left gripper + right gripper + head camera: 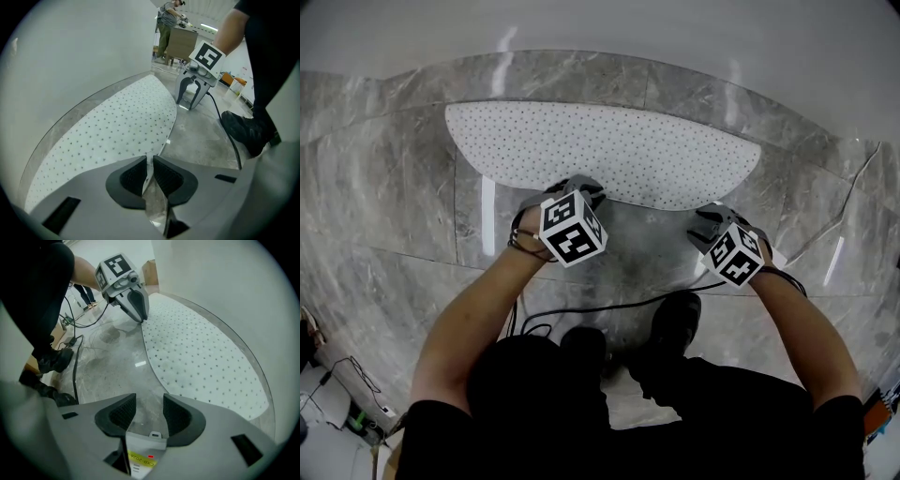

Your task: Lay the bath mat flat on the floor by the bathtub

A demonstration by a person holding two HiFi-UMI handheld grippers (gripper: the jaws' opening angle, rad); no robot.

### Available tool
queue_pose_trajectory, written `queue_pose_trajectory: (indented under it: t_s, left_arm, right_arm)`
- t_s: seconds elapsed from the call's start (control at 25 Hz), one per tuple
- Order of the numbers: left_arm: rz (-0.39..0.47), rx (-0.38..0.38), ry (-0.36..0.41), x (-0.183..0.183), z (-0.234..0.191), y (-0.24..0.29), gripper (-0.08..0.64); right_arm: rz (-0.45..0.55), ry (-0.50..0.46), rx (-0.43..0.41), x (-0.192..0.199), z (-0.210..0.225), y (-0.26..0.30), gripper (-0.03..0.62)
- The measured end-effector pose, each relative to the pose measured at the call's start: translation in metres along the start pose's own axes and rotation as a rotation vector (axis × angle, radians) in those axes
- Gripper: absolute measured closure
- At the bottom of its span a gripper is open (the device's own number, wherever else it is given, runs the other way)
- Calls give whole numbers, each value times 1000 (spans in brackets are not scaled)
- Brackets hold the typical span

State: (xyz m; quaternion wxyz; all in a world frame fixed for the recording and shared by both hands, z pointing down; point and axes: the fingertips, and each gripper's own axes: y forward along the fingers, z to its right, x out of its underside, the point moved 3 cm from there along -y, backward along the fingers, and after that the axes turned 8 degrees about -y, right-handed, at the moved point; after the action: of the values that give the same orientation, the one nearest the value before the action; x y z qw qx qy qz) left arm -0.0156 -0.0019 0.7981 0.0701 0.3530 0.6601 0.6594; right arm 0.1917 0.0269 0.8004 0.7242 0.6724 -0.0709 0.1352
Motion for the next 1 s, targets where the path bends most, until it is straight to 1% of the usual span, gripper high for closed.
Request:
queue_pose_trajectory:
  t_s: [0.08,0.12,0.16,0.2,0.24,0.28,0.32,0.36,0.4,0.44,0.52,0.56,0.6,0.64,0.68,0.76,0.84,0.96,1.0]
  left_arm:
    - [-8,20,-5,2,3,1,512]
    - [-16,46,-7,3,7,2,515]
    - [-29,87,-3,6,15,3,552]
    - [-46,131,14,9,26,5,552]
    - [-66,164,54,14,39,8,552]
    - [-83,172,111,17,50,10,552]
    - [-91,157,165,20,56,12,552]
    - [-85,127,196,19,54,13,551]
    - [-67,90,195,15,47,13,551]
    - [-43,51,171,10,36,11,551]
    - [-4,-18,121,0,15,7,547]
    - [2,-44,113,-2,7,6,529]
    - [-1,-60,115,-1,1,6,435]
    - [-10,-67,124,0,-3,7,367]
    - [-16,-66,137,2,-5,7,357]
    - [-11,-59,158,3,-4,8,350]
    - [11,-54,168,3,-3,8,350]
    - [37,-36,175,5,-6,8,344]
    - [40,-23,169,6,-7,8,342]
  right_arm:
    - [2,32,0,7,-1,-2,396]
    - [2,49,-2,9,-2,-2,396]
    - [1,64,-8,11,-4,-2,396]
    - [-1,75,-17,12,-6,-2,392]
    - [-2,81,-27,12,-9,-3,390]
    - [-2,85,-35,12,-12,-3,388]
    - [4,91,-39,11,-15,-4,387]
    - [16,100,-39,9,-16,-5,387]
    - [31,109,-34,6,-16,-6,387]
    - [43,113,-26,3,-15,-7,387]
    - [47,77,5,-2,-11,-11,387]
    - [39,39,29,-4,-8,-14,387]
    - [28,-3,55,-8,-3,-16,387]
    - [20,-39,83,-12,2,-17,385]
    - [16,-64,109,-17,9,-19,385]
    - [22,-72,140,-29,19,-19,366]
    - [23,-79,134,-40,22,-14,348]
    - [-20,-159,113,-57,21,4,334]
    - [-38,-170,111,-62,20,10,335]
